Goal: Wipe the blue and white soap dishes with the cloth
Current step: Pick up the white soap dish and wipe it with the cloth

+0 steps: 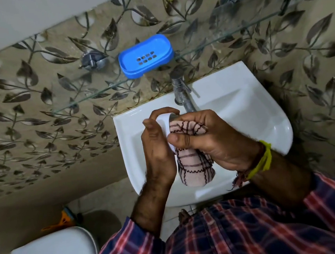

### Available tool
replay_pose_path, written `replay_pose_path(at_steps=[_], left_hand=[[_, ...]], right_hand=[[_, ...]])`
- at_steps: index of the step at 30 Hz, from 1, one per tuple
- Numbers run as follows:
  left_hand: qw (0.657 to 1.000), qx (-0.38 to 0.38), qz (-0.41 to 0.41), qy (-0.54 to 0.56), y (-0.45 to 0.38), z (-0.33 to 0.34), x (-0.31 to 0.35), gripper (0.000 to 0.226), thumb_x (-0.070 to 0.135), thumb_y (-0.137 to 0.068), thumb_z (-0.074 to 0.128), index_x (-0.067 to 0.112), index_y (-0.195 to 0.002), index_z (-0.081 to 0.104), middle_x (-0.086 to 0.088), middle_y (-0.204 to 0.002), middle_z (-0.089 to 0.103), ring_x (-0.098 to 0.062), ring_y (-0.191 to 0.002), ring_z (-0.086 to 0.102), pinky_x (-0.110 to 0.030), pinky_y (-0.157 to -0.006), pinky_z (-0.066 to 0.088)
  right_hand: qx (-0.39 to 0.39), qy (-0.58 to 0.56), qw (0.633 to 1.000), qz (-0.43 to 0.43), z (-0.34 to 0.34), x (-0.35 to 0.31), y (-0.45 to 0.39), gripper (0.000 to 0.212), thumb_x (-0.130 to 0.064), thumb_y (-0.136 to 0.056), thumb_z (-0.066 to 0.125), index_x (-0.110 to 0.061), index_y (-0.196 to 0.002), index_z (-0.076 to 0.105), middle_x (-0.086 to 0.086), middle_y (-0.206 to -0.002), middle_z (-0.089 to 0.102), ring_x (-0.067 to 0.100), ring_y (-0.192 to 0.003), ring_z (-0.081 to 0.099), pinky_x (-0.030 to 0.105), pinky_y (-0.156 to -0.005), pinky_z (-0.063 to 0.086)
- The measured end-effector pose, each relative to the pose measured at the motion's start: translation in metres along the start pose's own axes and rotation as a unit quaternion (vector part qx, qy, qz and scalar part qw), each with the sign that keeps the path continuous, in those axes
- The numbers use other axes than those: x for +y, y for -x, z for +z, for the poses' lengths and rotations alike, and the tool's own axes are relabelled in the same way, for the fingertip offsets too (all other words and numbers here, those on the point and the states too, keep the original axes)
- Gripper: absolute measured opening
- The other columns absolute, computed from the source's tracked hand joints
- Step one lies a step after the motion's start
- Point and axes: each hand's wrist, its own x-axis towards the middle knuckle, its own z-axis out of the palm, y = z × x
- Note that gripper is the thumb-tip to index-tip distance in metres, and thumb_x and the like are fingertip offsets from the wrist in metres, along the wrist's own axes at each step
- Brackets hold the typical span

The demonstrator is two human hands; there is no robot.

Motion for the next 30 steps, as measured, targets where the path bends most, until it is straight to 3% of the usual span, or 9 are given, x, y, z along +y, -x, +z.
replay_pose_path(at_steps=[5, 9, 13, 17, 20, 23, 26, 28, 30], left_hand=[[0.99, 0.02, -0.112, 0.078, -0.001, 0.003, 0.004, 0.095, 0.078, -0.092, 0.017, -0.002, -0.097, 0.068, -0.015, -0.083, 0.07, -0.031, -0.082, 0.069, -0.039, -0.083, 0.055], [0.978, 0.0, -0.171, 0.121, -0.007, 0.003, 0.009, 0.092, 0.078, -0.089, 0.013, 0.004, -0.088, 0.068, -0.011, -0.076, 0.069, -0.028, -0.075, 0.069, -0.035, -0.077, 0.058], [0.967, -0.003, -0.244, 0.075, -0.006, -0.004, 0.011, 0.105, 0.095, -0.071, 0.012, 0.014, -0.103, 0.07, -0.007, -0.086, 0.077, -0.026, -0.086, 0.076, -0.039, -0.076, 0.06], [0.987, -0.002, -0.157, 0.024, 0.017, 0.002, 0.002, 0.096, 0.094, -0.077, 0.027, 0.021, -0.129, 0.061, -0.006, -0.118, 0.075, -0.022, -0.114, 0.071, -0.039, -0.096, 0.057], [0.98, 0.0, -0.193, 0.04, 0.02, 0.005, 0.001, 0.098, 0.098, -0.069, 0.039, 0.02, -0.118, 0.071, -0.013, -0.112, 0.077, -0.031, -0.109, 0.073, -0.054, -0.096, 0.057], [0.957, 0.067, -0.27, 0.085, 0.006, -0.007, 0.002, 0.095, 0.1, -0.064, 0.038, 0.026, -0.105, 0.079, -0.011, -0.095, 0.081, -0.027, -0.091, 0.079, -0.04, -0.072, 0.064], [0.931, 0.078, -0.305, 0.186, -0.001, -0.027, -0.003, 0.092, 0.091, -0.082, 0.024, 0.025, -0.125, 0.071, -0.01, -0.111, 0.077, -0.027, -0.103, 0.074, -0.042, -0.089, 0.057], [0.916, 0.064, -0.315, 0.241, 0.0, -0.036, -0.005, 0.091, 0.092, -0.083, 0.023, 0.026, -0.116, 0.076, -0.009, -0.11, 0.077, -0.027, -0.102, 0.073, -0.042, -0.089, 0.057], [0.908, 0.036, -0.323, 0.263, 0.004, -0.035, -0.006, 0.09, 0.092, -0.081, 0.029, 0.026, -0.119, 0.077, -0.011, -0.119, 0.076, -0.028, -0.108, 0.073, -0.042, -0.09, 0.059]], right_hand=[[-0.054, 0.153, 0.986, -0.047, -0.005, -0.001, 0.0, 0.01, 0.002, -0.088, 0.07, 0.008, -0.084, 0.065, 0.016, -0.073, 0.061, 0.016, -0.073, 0.059, 0.028, -0.069, 0.05], [-0.059, 0.067, 0.996, -0.013, -0.006, -0.002, -0.001, 0.015, 0.006, -0.083, 0.073, 0.006, -0.098, 0.069, 0.01, -0.088, 0.072, 0.016, -0.083, 0.068, 0.028, -0.078, 0.058], [0.034, -0.032, 0.999, 0.002, 0.003, 0.01, -0.002, 0.008, 0.006, -0.083, 0.071, 0.005, -0.091, 0.07, 0.008, -0.078, 0.072, 0.017, -0.068, 0.068, 0.028, -0.065, 0.057], [0.108, -0.1, 0.989, 0.031, 0.005, 0.019, -0.006, 0.013, 0.004, -0.086, 0.069, 0.013, -0.096, 0.067, 0.014, -0.083, 0.07, 0.023, -0.077, 0.067, 0.03, -0.071, 0.057], [0.059, 0.051, 0.997, 0.008, -0.003, 0.016, -0.006, 0.012, -0.005, -0.091, 0.068, 0.007, -0.091, 0.069, 0.011, -0.082, 0.07, 0.021, -0.076, 0.067, 0.03, -0.073, 0.057], [0.006, 0.254, 0.967, 0.026, -0.006, 0.016, 0.0, 0.012, -0.021, -0.087, 0.076, -0.01, -0.093, 0.076, 0.004, -0.087, 0.077, 0.02, -0.083, 0.073, 0.04, -0.082, 0.059], [0.099, 0.114, 0.988, 0.033, -0.008, 0.004, 0.009, 0.014, -0.013, -0.078, 0.081, -0.011, -0.092, 0.078, 0.006, -0.085, 0.078, 0.017, -0.076, 0.074, 0.031, -0.068, 0.059], [0.164, 0.039, 0.985, 0.036, -0.014, -0.01, 0.01, 0.024, -0.007, -0.071, 0.084, -0.016, -0.092, 0.078, 0.003, -0.084, 0.079, 0.013, -0.074, 0.074, 0.027, -0.065, 0.058], [0.176, 0.245, 0.953, -0.005, -0.011, -0.018, 0.006, 0.022, -0.009, -0.073, 0.085, -0.02, -0.09, 0.076, -0.005, -0.079, 0.077, 0.002, -0.07, 0.071, 0.015, -0.067, 0.056]])
